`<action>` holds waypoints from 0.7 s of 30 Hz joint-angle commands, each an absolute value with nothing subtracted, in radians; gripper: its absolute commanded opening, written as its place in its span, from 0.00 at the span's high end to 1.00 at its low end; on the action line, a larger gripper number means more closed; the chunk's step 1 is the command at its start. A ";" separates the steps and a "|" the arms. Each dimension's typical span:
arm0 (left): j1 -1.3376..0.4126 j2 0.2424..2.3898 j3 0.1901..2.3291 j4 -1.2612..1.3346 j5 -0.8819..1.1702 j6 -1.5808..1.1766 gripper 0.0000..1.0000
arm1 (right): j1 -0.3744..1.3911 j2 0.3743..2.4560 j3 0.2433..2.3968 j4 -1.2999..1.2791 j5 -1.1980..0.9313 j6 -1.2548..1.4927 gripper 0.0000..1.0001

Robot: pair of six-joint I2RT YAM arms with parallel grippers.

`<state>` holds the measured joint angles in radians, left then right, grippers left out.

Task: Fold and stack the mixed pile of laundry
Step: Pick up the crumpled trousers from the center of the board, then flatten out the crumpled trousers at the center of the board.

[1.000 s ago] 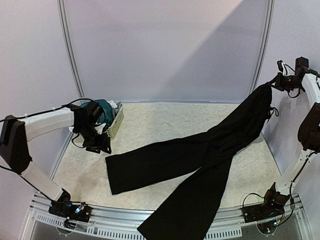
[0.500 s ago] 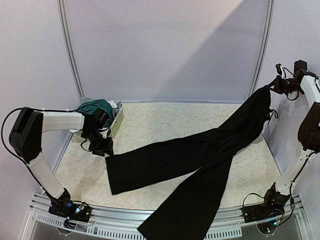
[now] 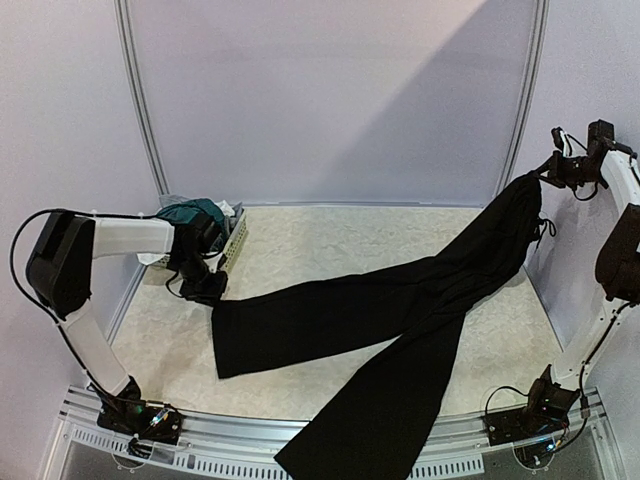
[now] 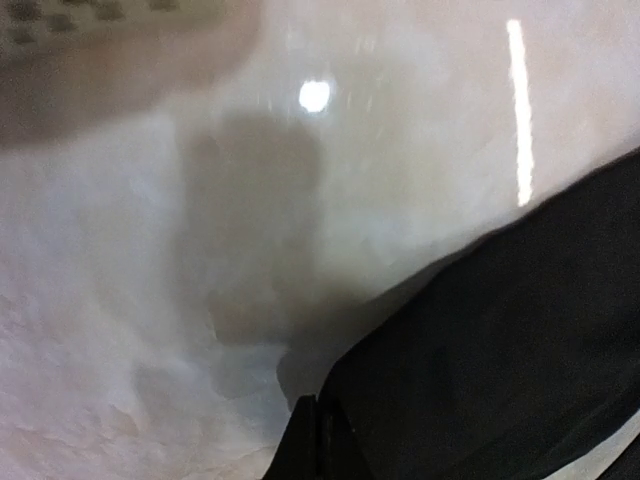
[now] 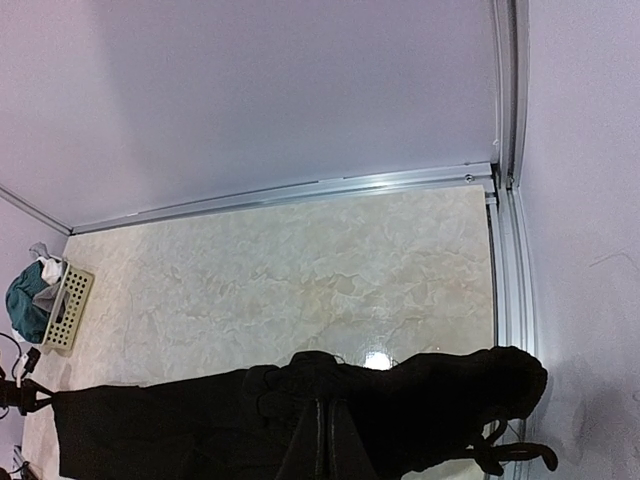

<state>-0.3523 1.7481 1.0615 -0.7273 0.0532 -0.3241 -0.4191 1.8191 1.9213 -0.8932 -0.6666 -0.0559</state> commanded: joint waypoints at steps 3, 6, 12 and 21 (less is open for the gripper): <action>-0.341 1.566 1.281 -0.788 -0.176 -0.213 1.00 | -0.414 1.848 2.084 -0.944 -0.647 -0.066 1.00; -0.338 1.492 1.355 -0.804 -0.266 -0.164 1.00 | -0.414 1.843 2.174 -0.952 -0.627 -0.054 1.00; -0.333 1.403 1.476 -0.813 -0.414 -0.060 1.00 | -0.414 1.844 2.301 -0.927 -0.604 0.014 1.00; -0.332 1.271 1.544 -0.782 -0.550 -0.014 1.00 | -0.418 1.772 2.355 -0.852 -0.565 0.061 1.00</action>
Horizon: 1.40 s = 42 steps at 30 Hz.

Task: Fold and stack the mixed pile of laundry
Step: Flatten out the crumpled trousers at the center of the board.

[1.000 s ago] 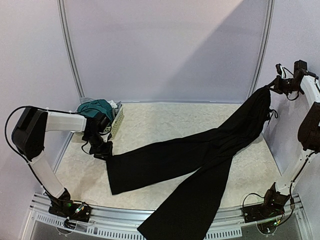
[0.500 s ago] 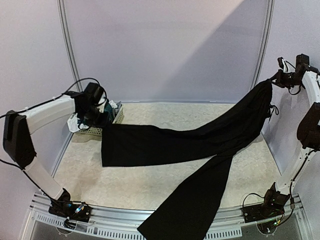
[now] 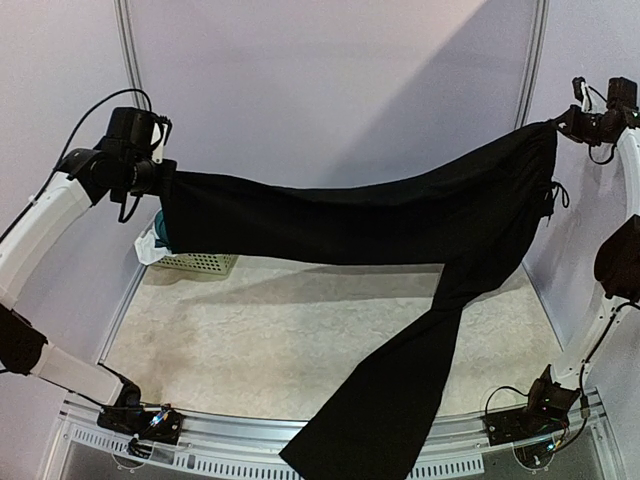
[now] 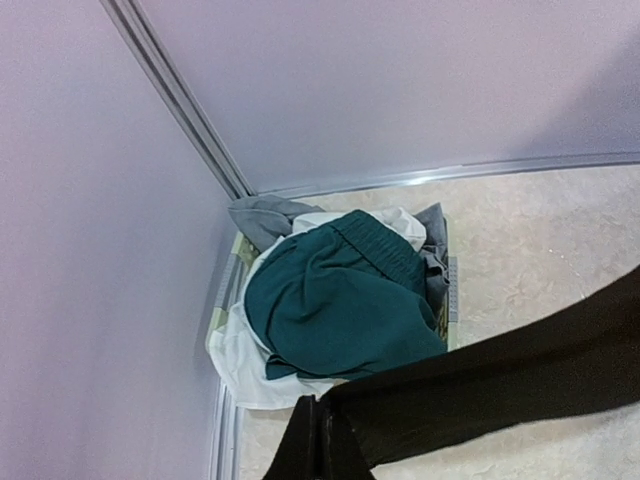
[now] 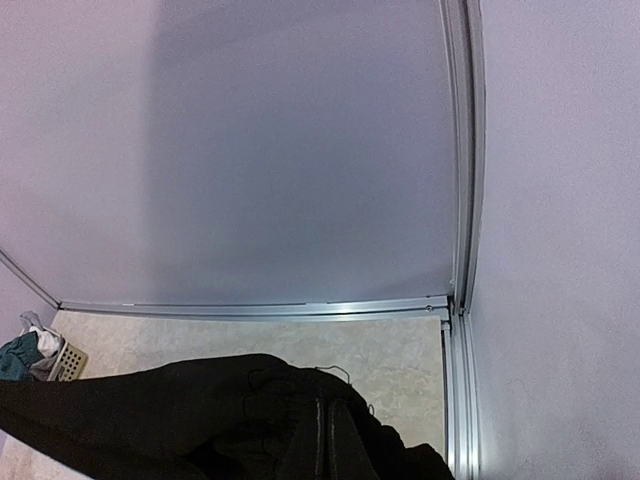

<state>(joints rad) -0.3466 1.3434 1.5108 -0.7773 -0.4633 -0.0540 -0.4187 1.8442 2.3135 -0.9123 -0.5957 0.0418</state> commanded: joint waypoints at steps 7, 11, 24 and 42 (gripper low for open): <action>-0.332 1.157 1.595 -0.766 -0.595 0.029 1.00 | -0.440 1.708 2.414 -0.854 -0.547 0.034 1.00; -0.332 1.155 1.681 -0.794 -0.594 0.046 1.00 | -0.441 1.677 2.458 -0.820 -0.515 0.013 1.00; -0.337 1.195 1.972 -0.767 -0.651 0.135 1.00 | -0.442 1.596 2.515 -0.630 -0.443 0.021 1.00; -0.400 1.221 2.183 -0.635 -0.802 0.337 1.00 | -0.440 1.521 2.521 -0.454 -0.527 0.116 1.00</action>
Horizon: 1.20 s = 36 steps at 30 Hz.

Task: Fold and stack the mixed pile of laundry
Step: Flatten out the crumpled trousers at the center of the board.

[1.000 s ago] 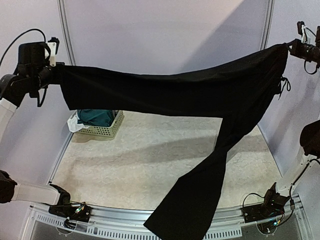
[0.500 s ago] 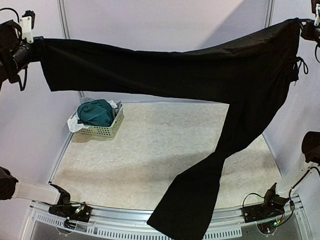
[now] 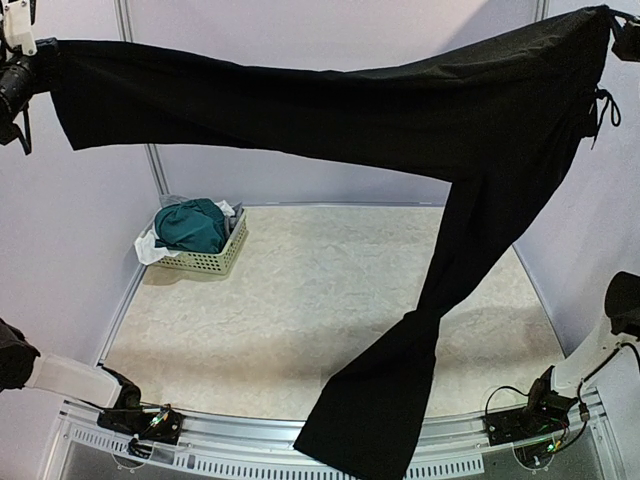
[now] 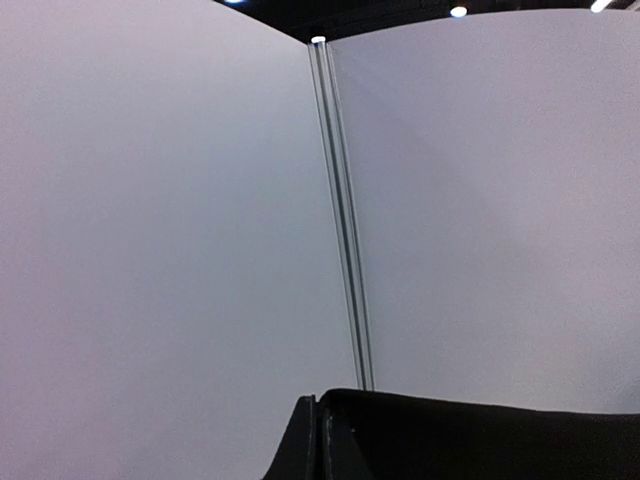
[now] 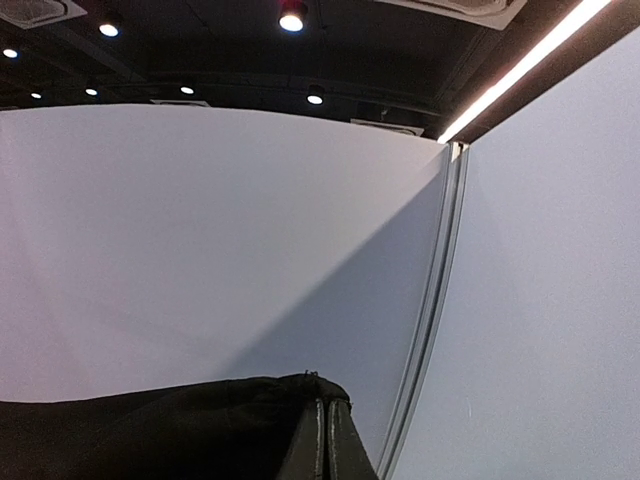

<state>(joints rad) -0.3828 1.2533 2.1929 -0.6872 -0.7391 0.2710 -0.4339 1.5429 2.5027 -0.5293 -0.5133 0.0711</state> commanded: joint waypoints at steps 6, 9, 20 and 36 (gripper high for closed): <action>-0.400 1.154 1.983 -0.747 -0.778 0.261 1.00 | -0.441 1.577 2.414 -0.527 -0.485 0.103 1.00; -0.400 1.115 1.795 -0.857 -0.736 0.170 1.00 | -0.441 1.580 2.272 -0.535 -0.479 0.072 1.00; -0.388 1.118 1.443 -0.878 -0.614 0.082 1.00 | -0.354 1.597 1.985 -0.530 -0.389 -0.108 1.00; -0.390 1.210 2.066 -0.736 -0.801 0.231 1.00 | -0.272 1.670 2.538 -0.597 -0.333 -0.071 1.00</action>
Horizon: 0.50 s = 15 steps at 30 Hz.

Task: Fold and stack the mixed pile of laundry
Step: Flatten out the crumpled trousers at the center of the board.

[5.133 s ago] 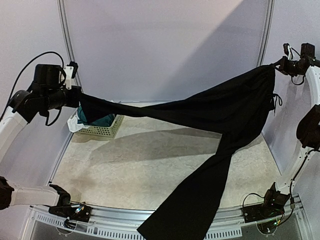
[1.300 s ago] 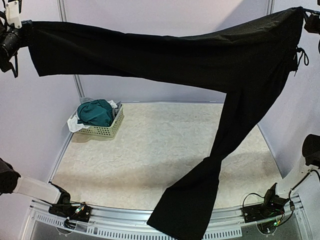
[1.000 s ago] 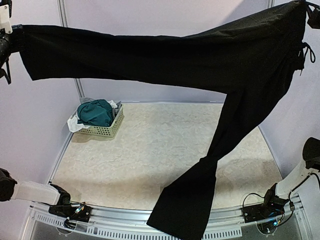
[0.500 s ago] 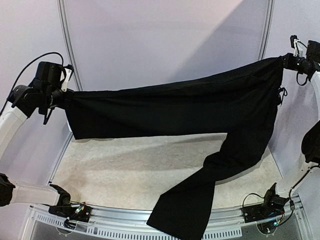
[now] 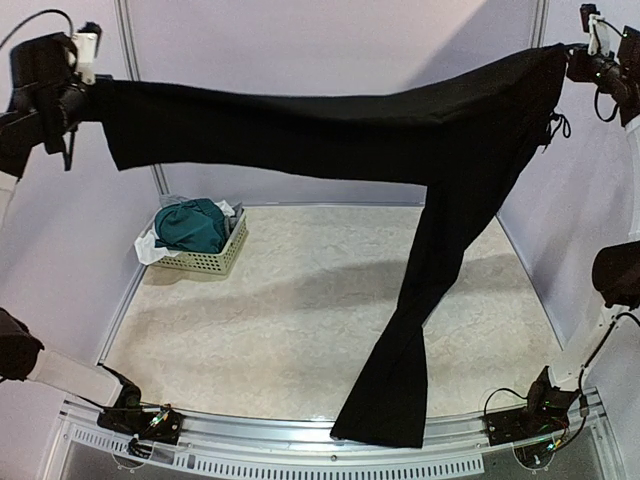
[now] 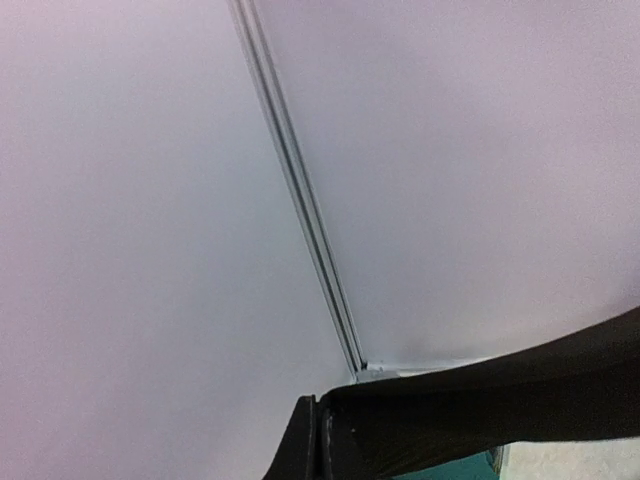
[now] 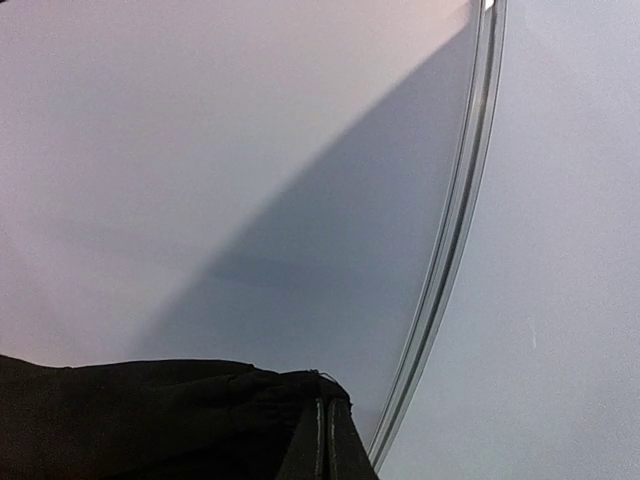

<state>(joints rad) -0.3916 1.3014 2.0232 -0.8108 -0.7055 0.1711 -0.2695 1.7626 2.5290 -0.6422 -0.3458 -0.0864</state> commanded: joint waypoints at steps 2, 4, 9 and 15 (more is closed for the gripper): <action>-0.390 1.165 2.056 -0.696 -0.808 0.248 1.00 | -0.272 1.612 2.488 -0.559 -0.342 -0.068 1.00; -0.390 1.132 2.042 -0.670 -0.803 0.259 1.00 | -0.272 1.542 2.421 -0.523 -0.339 -0.066 1.00; -0.390 1.130 1.964 -0.689 -0.777 0.239 1.00 | -0.272 1.518 2.318 -0.519 -0.333 -0.075 1.00; -0.390 1.088 1.738 -0.772 -0.689 0.125 1.00 | -0.272 1.562 2.213 -0.578 -0.322 -0.116 1.00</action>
<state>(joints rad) -0.3916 1.0771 1.8690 -0.6796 -0.7494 0.2005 -0.2691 1.4872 2.2974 -0.5293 -0.3500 -0.0864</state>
